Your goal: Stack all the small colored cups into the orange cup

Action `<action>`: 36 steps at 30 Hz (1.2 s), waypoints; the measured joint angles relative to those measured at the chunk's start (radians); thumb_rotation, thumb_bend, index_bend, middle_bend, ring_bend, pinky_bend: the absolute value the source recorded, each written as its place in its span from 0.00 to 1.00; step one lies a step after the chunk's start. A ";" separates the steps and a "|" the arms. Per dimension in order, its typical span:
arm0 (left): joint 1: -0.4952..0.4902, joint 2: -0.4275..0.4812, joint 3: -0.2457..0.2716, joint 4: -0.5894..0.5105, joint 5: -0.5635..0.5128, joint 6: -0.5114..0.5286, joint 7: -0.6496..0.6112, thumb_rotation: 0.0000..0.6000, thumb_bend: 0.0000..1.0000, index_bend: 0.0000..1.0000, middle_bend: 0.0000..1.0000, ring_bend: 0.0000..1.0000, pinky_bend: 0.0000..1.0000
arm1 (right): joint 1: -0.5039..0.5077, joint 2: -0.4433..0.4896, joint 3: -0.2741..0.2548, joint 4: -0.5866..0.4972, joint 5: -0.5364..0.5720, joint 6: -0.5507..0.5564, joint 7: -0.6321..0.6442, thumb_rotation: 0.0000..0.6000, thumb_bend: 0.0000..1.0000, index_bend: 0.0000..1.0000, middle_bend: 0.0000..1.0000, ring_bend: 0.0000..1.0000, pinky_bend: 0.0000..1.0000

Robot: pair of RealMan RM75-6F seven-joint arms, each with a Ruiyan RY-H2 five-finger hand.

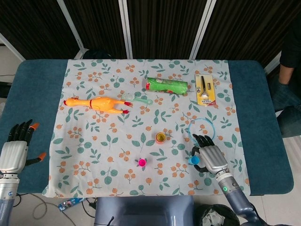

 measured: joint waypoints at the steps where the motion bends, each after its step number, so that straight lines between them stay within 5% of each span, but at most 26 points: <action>1: 0.000 0.000 -0.001 0.000 0.000 0.001 -0.002 1.00 0.12 0.13 0.00 0.00 0.00 | 0.007 0.006 0.012 -0.009 0.003 -0.002 0.000 1.00 0.34 0.49 0.00 0.00 0.02; 10: -0.001 0.001 -0.003 0.005 -0.002 -0.002 -0.006 1.00 0.12 0.13 0.00 0.00 0.00 | 0.106 0.063 0.138 -0.074 0.080 -0.084 0.022 1.00 0.34 0.49 0.00 0.00 0.02; 19: 0.000 0.001 -0.004 0.008 -0.001 0.000 -0.011 1.00 0.12 0.13 0.00 0.00 0.00 | 0.240 0.039 0.206 -0.072 0.212 -0.143 -0.054 1.00 0.34 0.49 0.00 0.00 0.02; 28: 0.003 0.009 -0.009 0.010 -0.004 0.007 -0.025 1.00 0.12 0.13 0.00 0.00 0.00 | 0.360 -0.050 0.241 0.016 0.392 -0.168 -0.119 1.00 0.34 0.49 0.00 0.00 0.02; 36: 0.001 0.008 -0.008 0.009 -0.001 0.004 -0.025 1.00 0.12 0.13 0.00 0.00 0.00 | 0.401 -0.099 0.231 0.077 0.439 -0.166 -0.126 1.00 0.34 0.49 0.00 0.00 0.02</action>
